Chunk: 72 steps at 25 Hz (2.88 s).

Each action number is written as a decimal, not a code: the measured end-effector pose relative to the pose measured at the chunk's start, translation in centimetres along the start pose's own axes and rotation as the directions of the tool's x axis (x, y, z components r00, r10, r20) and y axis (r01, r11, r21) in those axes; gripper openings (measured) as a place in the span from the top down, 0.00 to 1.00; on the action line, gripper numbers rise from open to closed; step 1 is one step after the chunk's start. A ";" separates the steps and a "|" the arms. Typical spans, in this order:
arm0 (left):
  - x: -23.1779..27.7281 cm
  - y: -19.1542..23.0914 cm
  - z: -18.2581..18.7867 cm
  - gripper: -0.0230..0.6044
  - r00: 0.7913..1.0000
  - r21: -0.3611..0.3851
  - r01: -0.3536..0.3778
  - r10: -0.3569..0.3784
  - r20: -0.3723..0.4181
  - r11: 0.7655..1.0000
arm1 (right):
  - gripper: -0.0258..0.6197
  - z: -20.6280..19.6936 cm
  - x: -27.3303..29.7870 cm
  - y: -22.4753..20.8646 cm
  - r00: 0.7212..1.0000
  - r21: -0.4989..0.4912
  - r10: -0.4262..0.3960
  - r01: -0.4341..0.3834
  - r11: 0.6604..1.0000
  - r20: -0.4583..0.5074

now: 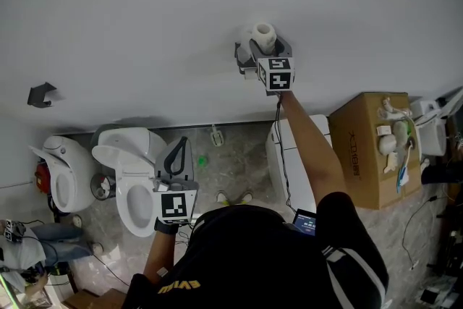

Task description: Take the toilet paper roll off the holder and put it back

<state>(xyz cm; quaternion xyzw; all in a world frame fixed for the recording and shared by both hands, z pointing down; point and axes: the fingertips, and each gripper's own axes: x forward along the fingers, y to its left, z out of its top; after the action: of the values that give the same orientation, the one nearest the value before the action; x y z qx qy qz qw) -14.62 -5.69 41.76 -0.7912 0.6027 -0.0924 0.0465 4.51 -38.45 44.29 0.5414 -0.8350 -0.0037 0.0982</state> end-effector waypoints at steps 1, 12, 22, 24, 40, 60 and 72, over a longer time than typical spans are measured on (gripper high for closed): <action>0.0 0.0 -0.1 0.94 1.000 -0.003 -0.001 0.001 -0.003 1.000 | 0.55 0.0 0.1 0.0 1.000 0.000 -0.001 0.001 1.000 0.001; 0.2 -0.2 0.0 0.94 1.000 -0.021 -0.001 0.001 0.005 1.000 | 0.55 -0.8 0.2 -0.7 1.000 0.008 -0.015 0.015 1.000 -0.011; 0.2 -0.6 -0.6 0.94 1.000 -0.013 0.019 -0.019 -0.019 1.000 | 0.54 -1.8 0.6 0.1 0.999 -0.069 -0.013 0.010 0.998 -0.041; 0.3 -0.8 -0.4 0.94 1.000 -0.014 0.024 -0.025 -0.015 1.000 | 0.54 -1.8 0.6 0.1 0.999 -0.066 -0.011 0.008 0.998 -0.042; -0.1 -1.1 -0.8 0.94 1.000 -0.016 0.025 -0.025 -0.018 1.000 | 0.50 -1.9 0.5 0.5 0.999 -0.079 -0.004 0.001 0.997 -0.036; -0.5 -2.0 -1.2 0.94 0.999 -0.038 0.050 -0.051 -0.018 0.998 | 0.47 -0.6 -7.0 0.6 1.000 0.050 -0.007 0.008 0.999 -0.018; 1.2 -4.2 -1.2 0.94 0.993 -0.057 0.119 -0.119 -0.003 0.991 | 0.49 2.8 -17.3 1.9 0.998 0.044 0.031 -0.033 0.998 0.056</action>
<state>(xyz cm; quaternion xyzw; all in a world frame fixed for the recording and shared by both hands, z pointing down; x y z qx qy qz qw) -10.62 -5.62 43.86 -0.8264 0.5571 -0.0805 0.0164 9.15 -22.29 39.01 0.5297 -0.8458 0.0017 0.0628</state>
